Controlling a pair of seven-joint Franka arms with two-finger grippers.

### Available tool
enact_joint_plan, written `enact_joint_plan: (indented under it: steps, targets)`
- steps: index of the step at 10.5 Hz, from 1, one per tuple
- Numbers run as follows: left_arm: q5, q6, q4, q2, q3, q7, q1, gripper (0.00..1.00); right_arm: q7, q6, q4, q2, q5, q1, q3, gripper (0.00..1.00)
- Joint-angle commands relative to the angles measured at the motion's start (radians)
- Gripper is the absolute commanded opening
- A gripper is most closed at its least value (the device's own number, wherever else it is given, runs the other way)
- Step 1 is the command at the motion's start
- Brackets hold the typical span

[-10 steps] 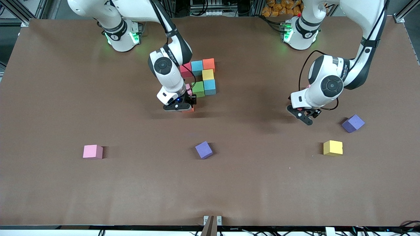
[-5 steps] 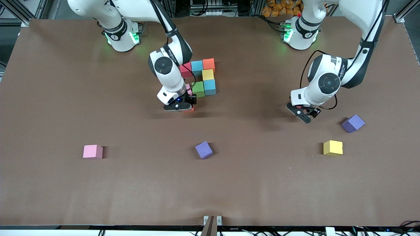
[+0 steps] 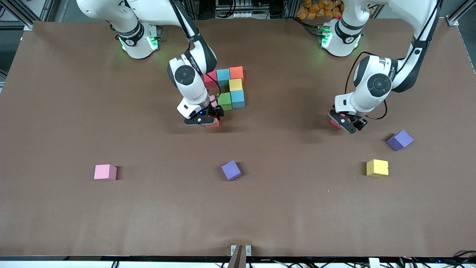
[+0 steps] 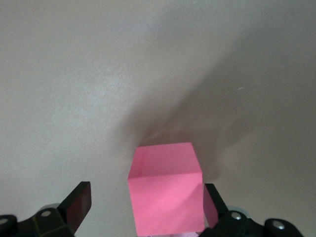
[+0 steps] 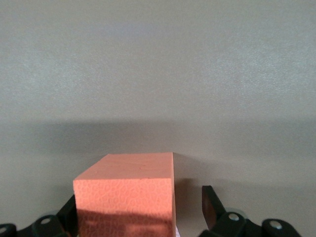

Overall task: Form number 2 with 11 blocks
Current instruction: 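Grasp the red cube with the left gripper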

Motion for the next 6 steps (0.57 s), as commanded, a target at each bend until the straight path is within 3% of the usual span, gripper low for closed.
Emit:
enact_joint_plan:
  steps: [1, 6]
  targets:
    - [0.016, 0.056, -0.052, -0.029, 0.000, 0.028, 0.017, 1.00, 0.008, -0.002, -0.016, -0.024, -0.010, 0.007, -0.012, 1.00]
    - [0.011, 0.106, -0.054, 0.013, 0.000, 0.017, 0.018, 1.00, 0.117, -0.009, -0.004, -0.044, 0.002, -0.022, 0.000, 1.00]
